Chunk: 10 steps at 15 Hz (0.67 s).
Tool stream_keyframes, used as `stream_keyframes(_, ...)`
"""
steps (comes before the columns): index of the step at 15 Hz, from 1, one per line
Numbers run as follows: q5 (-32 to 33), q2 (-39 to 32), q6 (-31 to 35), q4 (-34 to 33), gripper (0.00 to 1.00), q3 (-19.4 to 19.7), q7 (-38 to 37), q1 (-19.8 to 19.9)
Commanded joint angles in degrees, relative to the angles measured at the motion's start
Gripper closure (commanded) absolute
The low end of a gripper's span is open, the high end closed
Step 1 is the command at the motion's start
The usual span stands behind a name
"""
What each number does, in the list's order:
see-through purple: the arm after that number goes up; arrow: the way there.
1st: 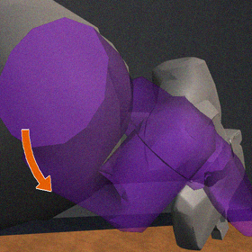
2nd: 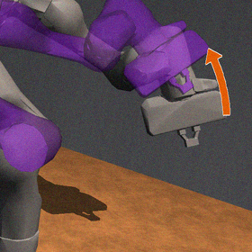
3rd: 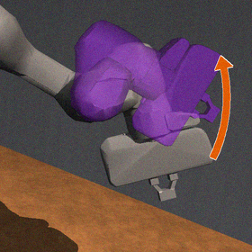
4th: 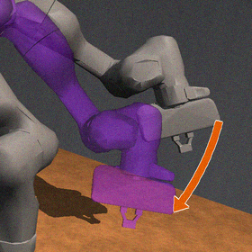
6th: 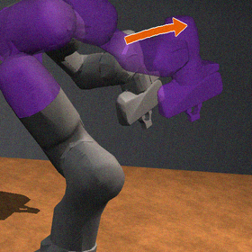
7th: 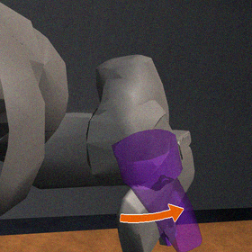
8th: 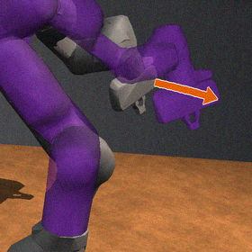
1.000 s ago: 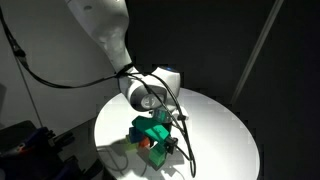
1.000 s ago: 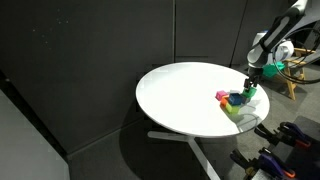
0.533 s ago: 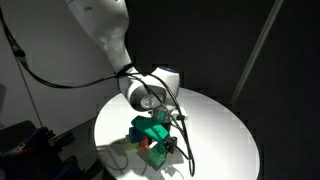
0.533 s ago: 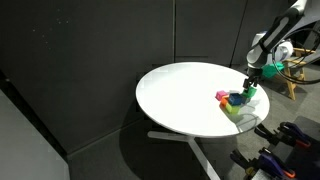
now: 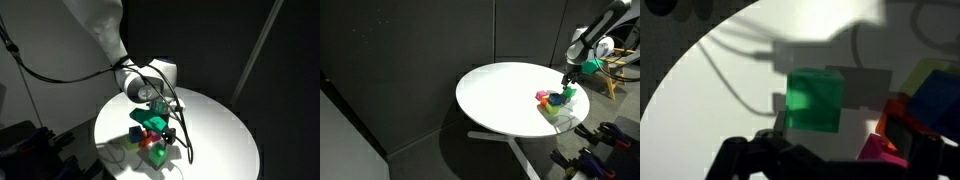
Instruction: Put the grey building block on the table to the right and then put the green building block on top of the grey building block
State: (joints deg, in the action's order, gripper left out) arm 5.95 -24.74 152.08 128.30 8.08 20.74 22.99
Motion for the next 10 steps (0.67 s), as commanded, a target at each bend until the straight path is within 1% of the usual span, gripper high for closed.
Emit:
stream_keyframes(1, -0.3, 5.1, -2.5, 3.1, 0.00, 0.5, 1.3, -1.0)
stream_keyframes(3, -0.2, 7.1, -4.7, 4.1, 0.00, 0.5, 1.6, -1.6)
stream_keyframes(7, 0.6, 11.6, -9.7, 6.8, 0.00, 0.4, 4.6, -3.3)
stream_keyframes(10, 1.7, 14.9, -10.9, 9.4, 0.00, 0.5, 5.6, -5.3)
